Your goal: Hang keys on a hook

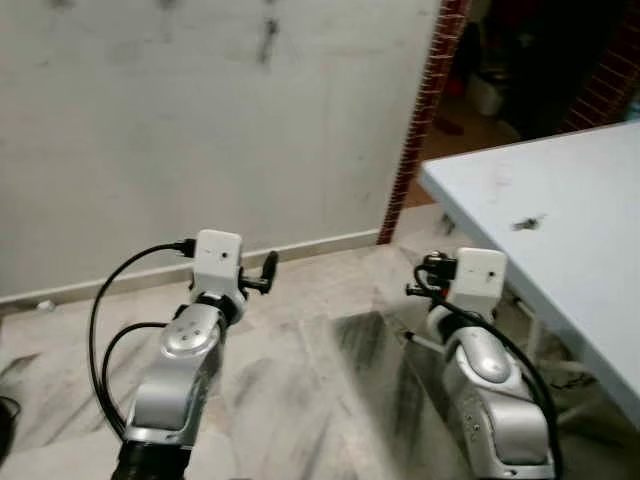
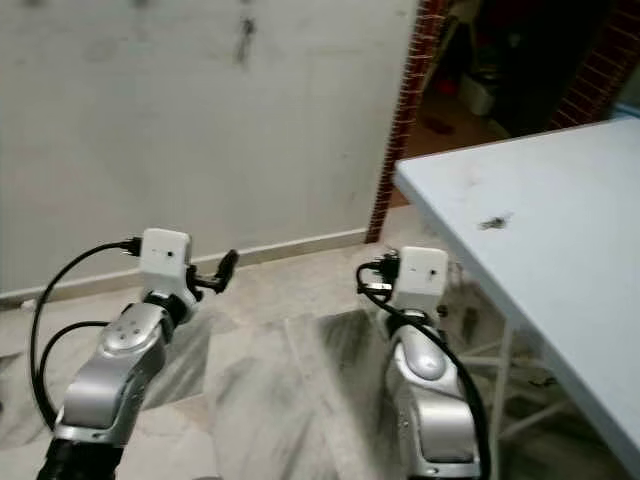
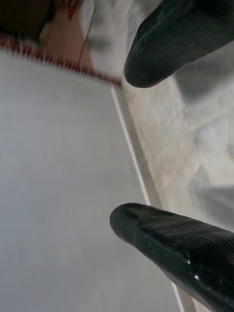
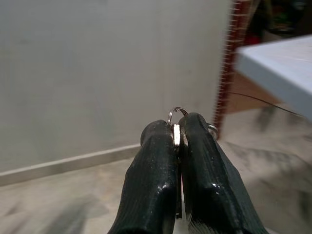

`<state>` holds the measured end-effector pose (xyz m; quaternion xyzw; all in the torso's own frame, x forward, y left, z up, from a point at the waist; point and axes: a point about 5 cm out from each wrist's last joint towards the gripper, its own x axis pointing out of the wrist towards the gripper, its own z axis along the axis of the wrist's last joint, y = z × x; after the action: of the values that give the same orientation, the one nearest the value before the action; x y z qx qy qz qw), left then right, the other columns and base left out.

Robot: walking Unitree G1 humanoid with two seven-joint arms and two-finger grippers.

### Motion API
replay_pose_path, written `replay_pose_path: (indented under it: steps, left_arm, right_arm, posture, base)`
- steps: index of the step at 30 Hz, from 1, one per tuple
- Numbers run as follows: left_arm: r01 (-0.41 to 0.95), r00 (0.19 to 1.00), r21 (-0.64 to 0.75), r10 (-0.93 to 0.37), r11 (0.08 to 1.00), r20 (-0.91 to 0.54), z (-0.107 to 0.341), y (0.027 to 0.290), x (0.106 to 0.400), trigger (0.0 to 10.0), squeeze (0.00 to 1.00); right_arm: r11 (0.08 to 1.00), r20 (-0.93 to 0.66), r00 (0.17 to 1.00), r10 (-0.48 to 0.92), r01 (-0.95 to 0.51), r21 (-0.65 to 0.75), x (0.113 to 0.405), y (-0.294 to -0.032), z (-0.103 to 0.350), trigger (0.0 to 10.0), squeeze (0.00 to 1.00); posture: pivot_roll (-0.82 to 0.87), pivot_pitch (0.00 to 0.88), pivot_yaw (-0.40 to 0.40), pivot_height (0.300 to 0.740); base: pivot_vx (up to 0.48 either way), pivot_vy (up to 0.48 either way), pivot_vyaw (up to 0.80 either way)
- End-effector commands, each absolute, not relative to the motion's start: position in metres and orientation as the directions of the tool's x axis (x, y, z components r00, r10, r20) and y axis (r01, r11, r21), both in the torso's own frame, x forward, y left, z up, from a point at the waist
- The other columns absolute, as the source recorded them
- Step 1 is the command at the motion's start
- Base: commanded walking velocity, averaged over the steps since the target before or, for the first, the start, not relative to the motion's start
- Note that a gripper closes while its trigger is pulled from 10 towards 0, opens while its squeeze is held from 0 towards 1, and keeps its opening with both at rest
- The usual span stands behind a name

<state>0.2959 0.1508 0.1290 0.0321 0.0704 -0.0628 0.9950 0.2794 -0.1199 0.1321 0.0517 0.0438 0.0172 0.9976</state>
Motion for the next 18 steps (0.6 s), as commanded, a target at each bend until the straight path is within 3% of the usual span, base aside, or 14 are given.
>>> replay_pose_path:
  steps: [1,9,18]
  left_arm:
    - [0.167,0.979,0.054,-0.160,0.984,-0.127,0.1312,0.1400,0.2961,10.0,0.00]
    - [0.171,0.981,0.033,-0.167,0.985,-0.102,0.1361,0.1372,0.2988,10.0,0.00]
    - [0.195,0.976,-0.001,-0.194,0.981,-0.099,0.1361,0.1362,0.2982,10.0,0.00]
  right_arm:
    - [0.996,-0.084,0.996,0.006,0.002,0.089,0.2799,-0.1298,0.1325,10.0,0.00]
    - [0.996,-0.078,0.997,0.012,-0.005,0.084,0.2809,-0.1285,0.1332,10.0,0.00]
    - [0.996,-0.074,0.997,0.017,-0.011,0.084,0.2805,-0.1279,0.1330,10.0,0.00]
  posture:
    - [0.09,0.068,-0.040,0.740]
    - [0.09,0.067,-0.036,0.740]
    - [0.09,0.066,-0.036,0.740]
  base:
    - [0.000,0.000,0.00]
    - [0.000,0.000,0.00]
    - [0.000,0.000,0.71]
